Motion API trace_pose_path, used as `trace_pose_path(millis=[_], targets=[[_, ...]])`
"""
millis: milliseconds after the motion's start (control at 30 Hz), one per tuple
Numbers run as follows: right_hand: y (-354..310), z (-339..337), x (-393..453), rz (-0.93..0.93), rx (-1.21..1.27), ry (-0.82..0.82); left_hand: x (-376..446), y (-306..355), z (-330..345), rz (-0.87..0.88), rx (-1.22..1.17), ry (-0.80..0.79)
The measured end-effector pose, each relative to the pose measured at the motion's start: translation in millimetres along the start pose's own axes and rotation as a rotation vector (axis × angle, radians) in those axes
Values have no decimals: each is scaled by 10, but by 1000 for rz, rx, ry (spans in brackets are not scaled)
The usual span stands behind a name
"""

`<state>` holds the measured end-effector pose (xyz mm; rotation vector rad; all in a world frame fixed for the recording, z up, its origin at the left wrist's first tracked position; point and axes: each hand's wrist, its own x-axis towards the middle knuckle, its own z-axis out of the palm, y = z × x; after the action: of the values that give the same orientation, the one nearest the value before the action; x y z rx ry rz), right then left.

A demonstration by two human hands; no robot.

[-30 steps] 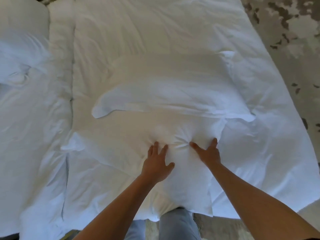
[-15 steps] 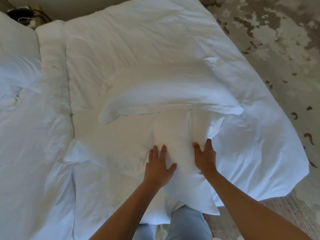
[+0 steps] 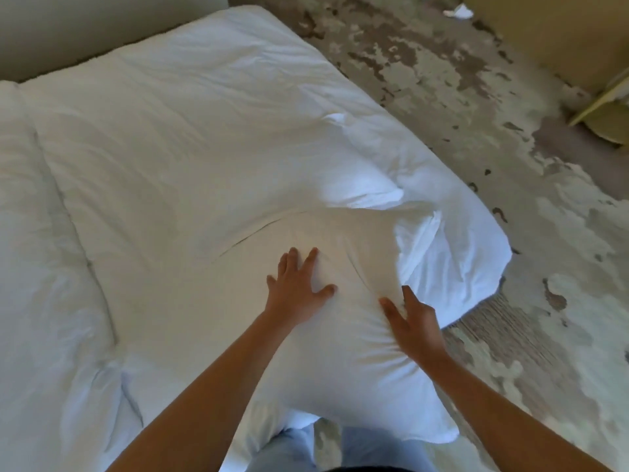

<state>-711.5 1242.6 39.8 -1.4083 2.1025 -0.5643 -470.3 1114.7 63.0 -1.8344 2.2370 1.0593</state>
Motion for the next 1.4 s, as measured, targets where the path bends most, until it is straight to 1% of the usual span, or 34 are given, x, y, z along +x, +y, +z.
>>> trace_pose_path(millis=[67, 100, 167, 200, 267, 333, 400, 500, 600, 700, 767, 900, 1000, 1067, 1133, 1233, 1333, 1400], targets=[[411, -43, -123, 79, -103, 85, 55, 91, 264, 29, 22, -67], [588, -55, -164, 133, -139, 88, 73, 131, 403, 47, 50, -108], [854, -63, -171, 213, -194, 14, 86, 175, 667, 67, 126, -200], [940, -58, -120, 224, -232, -21, 94, 180, 778, 69, 167, -232], [1008, -34, 53, 239, -301, -59, 112, 176, 952, 70, 233, -257], [944, 15, 351, 195, -343, -26, 171, 184, 1045, 53, 255, -249], [820, 75, 731, 93, -343, -6, 235, 218, 1084, 18, 238, -248], [626, 177, 1352, -55, -331, -32, 345, 263, 1080, -28, 217, -221], [523, 291, 1944, -90, -339, -142, 532, 303, 1007, -88, 200, -189], [518, 412, 2398, -68, -359, -262, 704, 325, 957, -167, 154, -182], [563, 489, 2621, -56, -388, -320, 782, 330, 958, -187, 152, -188], [680, 608, 2873, -84, -440, -435, 909, 361, 994, -244, 142, -178], [821, 659, 2916, 16, -383, -599, 966, 424, 1059, -292, 124, -152], [897, 679, 2889, 44, -334, -640, 964, 449, 1092, -308, 122, -135], [892, 674, 2849, 2, -335, -618, 940, 459, 1081, -322, 125, -120], [790, 619, 2709, -96, -363, -524, 853, 465, 1009, -332, 112, -109], [572, 452, 2428, -217, -335, -393, 683, 491, 849, -319, 61, -115], [328, 257, 2247, -257, -305, -341, 568, 520, 661, -291, 18, -77]])
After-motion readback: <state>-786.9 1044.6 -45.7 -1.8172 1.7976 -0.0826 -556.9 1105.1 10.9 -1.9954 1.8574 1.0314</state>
